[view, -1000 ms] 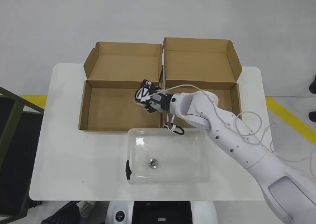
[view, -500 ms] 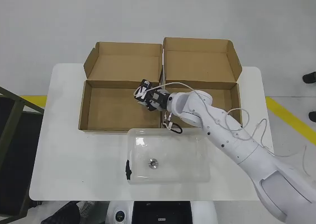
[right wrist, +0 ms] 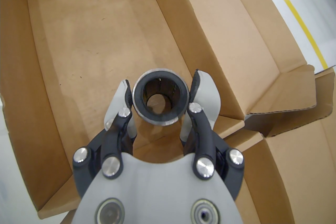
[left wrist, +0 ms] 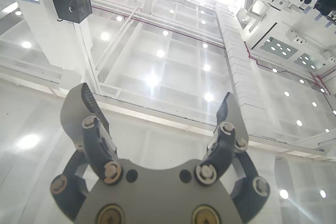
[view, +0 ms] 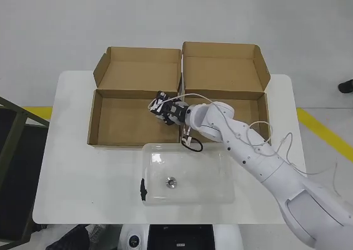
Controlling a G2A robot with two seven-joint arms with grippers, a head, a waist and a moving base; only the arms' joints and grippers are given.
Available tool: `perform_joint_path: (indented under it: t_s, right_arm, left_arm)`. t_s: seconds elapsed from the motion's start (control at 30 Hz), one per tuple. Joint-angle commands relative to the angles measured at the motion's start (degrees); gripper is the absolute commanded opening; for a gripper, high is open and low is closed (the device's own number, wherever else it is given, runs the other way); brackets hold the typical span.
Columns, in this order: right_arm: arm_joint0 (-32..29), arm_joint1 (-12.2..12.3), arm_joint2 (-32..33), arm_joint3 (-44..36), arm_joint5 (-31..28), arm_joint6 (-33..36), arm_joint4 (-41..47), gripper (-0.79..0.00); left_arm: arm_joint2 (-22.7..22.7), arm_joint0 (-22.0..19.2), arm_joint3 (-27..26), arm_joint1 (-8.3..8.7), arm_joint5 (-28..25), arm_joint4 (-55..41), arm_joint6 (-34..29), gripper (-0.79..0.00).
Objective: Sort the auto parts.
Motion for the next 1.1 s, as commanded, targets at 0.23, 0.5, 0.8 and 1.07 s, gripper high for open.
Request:
perform_joint_path:
  t_s: [0.23,0.5,0.8,1.07]
  right_arm:
    - [-0.86,-0.01,1.81,-3.08,-1.60,-0.24,-1.75,-0.139]
    - [-5.43,2.50,7.34,-16.02,-6.04,1.09,-4.71,-0.058]
    - [-15.18,6.00,15.06,-32.84,-13.21,2.43,-7.35,0.000]
    - [-24.18,8.33,20.03,-42.80,-18.69,3.00,-8.77,0.000]
  left_arm:
    - [0.00,0.00,0.00,0.00,0.00,0.00,0.00,0.000]
    - [0.00,0.00,0.00,0.00,0.00,0.00,0.00,0.000]
    - [0.00,0.00,0.00,0.00,0.00,0.00,0.00,0.000]
    - [0.00,0.00,0.00,0.00,0.00,0.00,0.00,0.000]
